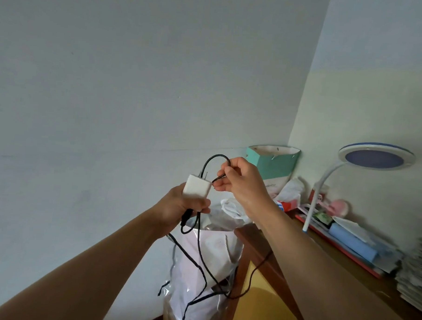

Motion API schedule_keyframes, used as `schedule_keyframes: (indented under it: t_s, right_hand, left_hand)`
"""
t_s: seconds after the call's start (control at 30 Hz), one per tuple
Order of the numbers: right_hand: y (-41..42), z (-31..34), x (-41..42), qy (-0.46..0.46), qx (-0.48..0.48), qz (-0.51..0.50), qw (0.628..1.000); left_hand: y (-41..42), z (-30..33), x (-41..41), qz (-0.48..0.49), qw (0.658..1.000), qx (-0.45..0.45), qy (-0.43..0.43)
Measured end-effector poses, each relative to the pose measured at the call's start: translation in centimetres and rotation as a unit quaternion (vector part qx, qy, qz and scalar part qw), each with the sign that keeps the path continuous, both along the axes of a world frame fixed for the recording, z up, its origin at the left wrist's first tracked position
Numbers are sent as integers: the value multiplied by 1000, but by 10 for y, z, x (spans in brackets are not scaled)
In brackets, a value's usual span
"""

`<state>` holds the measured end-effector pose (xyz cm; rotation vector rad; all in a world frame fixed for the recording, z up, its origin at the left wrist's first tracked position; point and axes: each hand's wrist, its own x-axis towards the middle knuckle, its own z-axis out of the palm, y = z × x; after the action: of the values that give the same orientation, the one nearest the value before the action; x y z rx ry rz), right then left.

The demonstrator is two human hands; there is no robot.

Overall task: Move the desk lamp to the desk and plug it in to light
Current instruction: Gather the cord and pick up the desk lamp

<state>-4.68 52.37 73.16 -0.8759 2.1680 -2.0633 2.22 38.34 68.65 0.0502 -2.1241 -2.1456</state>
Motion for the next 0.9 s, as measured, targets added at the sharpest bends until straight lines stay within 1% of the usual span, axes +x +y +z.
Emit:
schedule_keyframes:
  t_s: [0.07,0.1,0.17,0.2,0.27,0.33,0.43,0.5,0.67,0.7,0.77,0.83,0.9]
  right_hand:
    - [5,-6,-5,-36,-33,11,999]
    - [8,-11,-9,-51,-25,1,998]
    - [15,-26,-15,-94,34,-18,995]
    - [17,-35,-17,-125,68,-8,990]
    - [17,-57,-19,-166,129,45,977]
    - [11,-79,-17,-152,199,83,965]
    - [-2,-105,-15,-74,331,101,935]
    - [-6,-116,-15,-47,384,109,916]
    - [6,-126,-31,-32,503,52,862]
    - [13,-125,-36,-33,514,35,857]
    - [28,-123,-48,-41,508,7,860]
    - [43,-118,-59,-48,477,-19,877]
    - [55,-110,-70,-77,423,-40,902]
  left_hand:
    - [-3,4,-6,9,1000,23,10]
    - [-4,7,-9,9,999,33,14]
    - [-8,10,-15,21,998,54,20]
    - [-9,12,-17,33,997,64,20]
    - [-13,17,-24,58,995,74,16]
    - [-17,21,-31,77,994,81,10]
    - [-25,28,-40,78,993,89,13]
    - [-30,33,-46,74,993,93,21]
    - [-50,47,-66,78,991,107,35]
    - [-55,50,-69,77,991,102,36]
    - [-67,52,-76,77,993,79,36]
    - [-79,50,-84,85,995,45,30]
    - [-88,44,-93,95,995,2,20]
